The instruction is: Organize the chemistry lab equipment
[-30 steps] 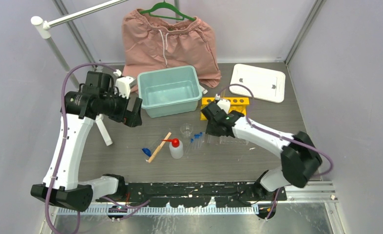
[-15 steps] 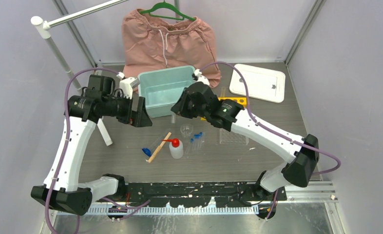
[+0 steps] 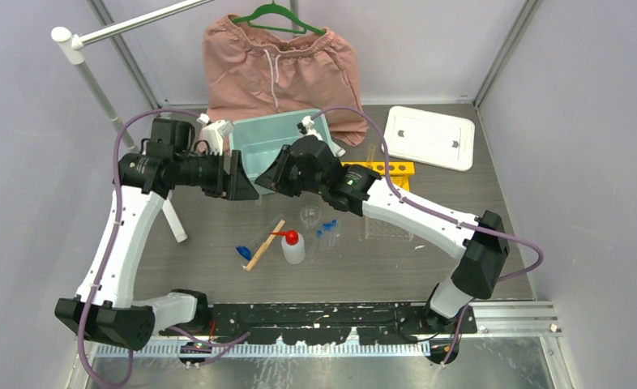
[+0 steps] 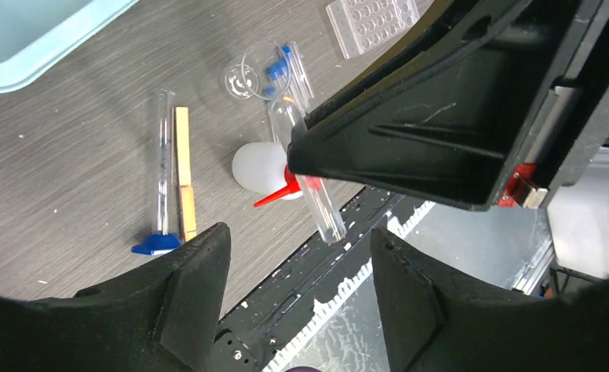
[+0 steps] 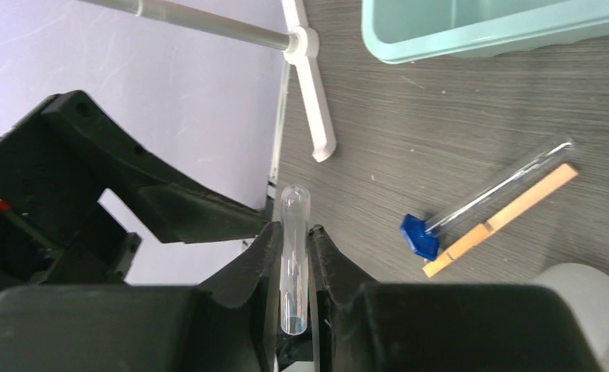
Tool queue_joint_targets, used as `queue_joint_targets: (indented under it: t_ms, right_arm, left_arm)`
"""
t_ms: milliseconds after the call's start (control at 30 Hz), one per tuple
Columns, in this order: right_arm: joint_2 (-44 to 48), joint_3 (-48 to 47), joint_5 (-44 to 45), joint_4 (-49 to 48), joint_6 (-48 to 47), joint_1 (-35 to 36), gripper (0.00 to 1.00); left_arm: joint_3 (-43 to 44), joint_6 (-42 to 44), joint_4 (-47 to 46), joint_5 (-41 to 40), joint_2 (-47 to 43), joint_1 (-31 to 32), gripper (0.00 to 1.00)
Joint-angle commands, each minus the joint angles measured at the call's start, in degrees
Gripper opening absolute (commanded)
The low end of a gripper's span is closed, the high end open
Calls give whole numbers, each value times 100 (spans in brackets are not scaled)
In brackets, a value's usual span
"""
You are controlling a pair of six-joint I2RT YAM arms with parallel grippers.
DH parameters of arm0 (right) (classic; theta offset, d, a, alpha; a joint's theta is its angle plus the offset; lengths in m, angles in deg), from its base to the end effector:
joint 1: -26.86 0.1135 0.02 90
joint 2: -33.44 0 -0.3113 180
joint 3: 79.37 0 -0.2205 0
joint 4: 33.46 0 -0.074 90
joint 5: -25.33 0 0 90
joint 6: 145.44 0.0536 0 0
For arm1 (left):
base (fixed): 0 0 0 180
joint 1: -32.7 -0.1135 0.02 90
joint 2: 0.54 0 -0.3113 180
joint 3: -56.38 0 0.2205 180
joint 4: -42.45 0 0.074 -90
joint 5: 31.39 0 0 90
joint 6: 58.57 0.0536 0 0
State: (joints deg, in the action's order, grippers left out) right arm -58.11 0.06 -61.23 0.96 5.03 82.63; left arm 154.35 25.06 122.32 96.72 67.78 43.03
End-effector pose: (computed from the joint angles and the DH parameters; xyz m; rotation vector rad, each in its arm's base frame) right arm 0.2059 0.2970 0.4046 0.1343 2.2350 1.1662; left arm 0.1623 -0.0632 0.4226 0.3812 2.3792 -0.9427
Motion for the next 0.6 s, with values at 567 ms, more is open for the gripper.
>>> queue_joint_targets:
  t_ms: [567]
  right_arm:
    - [-82, -332, -265, -807, 299, 89, 1]
  left_arm:
    - [-142, -99, -316, 352, 93, -22, 35]
